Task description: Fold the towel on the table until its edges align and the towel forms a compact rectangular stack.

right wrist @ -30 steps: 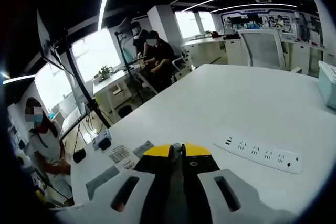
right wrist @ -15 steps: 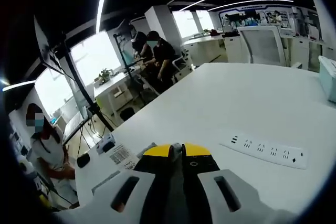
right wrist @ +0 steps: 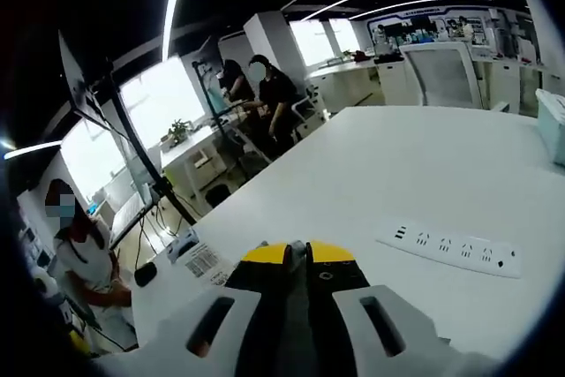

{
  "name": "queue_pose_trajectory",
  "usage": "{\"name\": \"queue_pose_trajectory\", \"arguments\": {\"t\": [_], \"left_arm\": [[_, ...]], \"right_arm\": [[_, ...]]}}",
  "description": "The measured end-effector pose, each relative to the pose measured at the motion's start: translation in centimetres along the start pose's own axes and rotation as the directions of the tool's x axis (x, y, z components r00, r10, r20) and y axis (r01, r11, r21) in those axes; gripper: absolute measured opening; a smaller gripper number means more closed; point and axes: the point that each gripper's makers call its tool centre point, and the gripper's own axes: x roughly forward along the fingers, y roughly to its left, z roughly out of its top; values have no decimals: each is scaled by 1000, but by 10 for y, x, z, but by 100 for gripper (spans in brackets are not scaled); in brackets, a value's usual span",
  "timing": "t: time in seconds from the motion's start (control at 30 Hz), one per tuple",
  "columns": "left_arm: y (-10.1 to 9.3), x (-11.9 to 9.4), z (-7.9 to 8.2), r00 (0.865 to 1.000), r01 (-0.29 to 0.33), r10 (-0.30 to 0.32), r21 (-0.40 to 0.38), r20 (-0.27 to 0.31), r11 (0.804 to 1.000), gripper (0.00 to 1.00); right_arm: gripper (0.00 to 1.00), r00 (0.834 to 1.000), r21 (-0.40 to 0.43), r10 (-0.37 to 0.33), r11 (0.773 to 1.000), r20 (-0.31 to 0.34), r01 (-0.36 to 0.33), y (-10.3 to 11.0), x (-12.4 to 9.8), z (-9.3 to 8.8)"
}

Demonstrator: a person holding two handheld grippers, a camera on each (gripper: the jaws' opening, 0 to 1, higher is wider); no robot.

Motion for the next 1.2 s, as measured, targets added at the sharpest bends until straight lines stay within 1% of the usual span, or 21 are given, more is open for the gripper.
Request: {"name": "queue_pose_trajectory", "arguments": {"t": [0.03, 0.07, 0.1, 0.13, 0.23, 0.33, 0.37, 0.4, 0.43, 0.47, 0.53, 0.6, 0.63, 0.7, 0.77, 0.83, 0.9, 0.97, 1.03, 1.1, 1.2], "left_arm": [[-1, 1, 2, 1000, -4, 4, -18, 6, 1000, 3], [-1, 2, 3, 1000, -9, 9, -15, 7, 1000, 3], [-2, 1, 4, 1000, -21, 21, 13, 15, 1000, 3], [-2, 0, 5, 1000, -26, 26, 20, 16, 999, 3], [4, -3, 6, 999, -48, 48, 6, 21, 999, 3], [7, -6, 10, 997, -61, 61, -5, 52, 998, 3], [7, -7, 9, 997, -55, 56, -10, 55, 998, 3], [10, -6, 6, 997, -52, 53, -24, 56, 998, 3], [11, -6, 3, 998, -50, 51, -31, 45, 998, 3], [14, -7, -4, 998, -62, 63, -25, 13, 998, 3], [17, -11, -7, 996, -92, 92, 13, -8, 996, 3], [18, -14, -6, 995, -96, 96, 11, 13, 995, 3], [20, -17, -4, 995, -98, 98, -21, 33, 995, 3], [24, -21, -5, 993, -103, 105, -47, 46, 994, 3], [29, -26, -5, 992, -114, 117, -52, 52, 992, 3], [33, -30, -1, 990, -125, 129, -58, 65, 990, 3], [36, -34, 6, 986, -136, 141, -55, 84, 989, 3], [40, -37, 9, 983, -155, 160, -53, 95, 986, 3], [42, -39, 8, 980, -166, 171, -54, 99, 985, 3], [44, -40, 7, 979, -170, 176, -59, 104, 984, 3], [47, -38, 3, 978, -169, 178, -85, 107, 982, 3]], "right_arm": [[4, 1000, 4, 1, 1000, 1, -1, -1, -1, 1], [4, 1000, 10, 1, 1000, 6, -1, -2, -2, 3], [4, 1000, 22, 6, 1000, 13, -6, -3, -2, 4], [4, 1000, 34, 13, 999, 18, -13, -3, -2, 6], [4, 1000, 30, 16, 999, 26, -17, 0, 0, 5], [4, 1000, 12, 24, 1000, 20, -24, -2, 7, 2], [4, 999, -1, 39, 999, 16, -38, -1, 11, 0], [4, 999, -5, 39, 999, 8, -39, -3, 16, -4], [4, 999, -5, 35, 999, 1, -35, -3, 19, -7], [4, 999, -3, 36, 999, 3, -36, -1, 21, -10], [4, 999, 15, 50, 999, 11, -50, 5, 27, -11], [4, 998, 29, 53, 998, 13, -54, 11, 34, -12], [4, 998, 32, 56, 998, 14, -56, 14, 37, -12], [4, 998, 41, 57, 997, 14, -58, 19, 42, -12], [4, 998, 47, 64, 997, 18, -65, 24, 45, -9], [4, 998, 33, 67, 997, 18, -67, 27, 47, -7], [4, 998, -14, 55, 998, -4, -55, 28, 49, -9], [4, 999, -33, 50, 998, -17, -51, 26, 51, -8], [4, 998, -22, 55, 998, -14, -55, 24, 52, -5], [4, 998, -16, 62, 998, -16, -62, 28, 54, -5], [4, 997, -56, 56, 997, -47, -58, 31, 60, -9]]}}
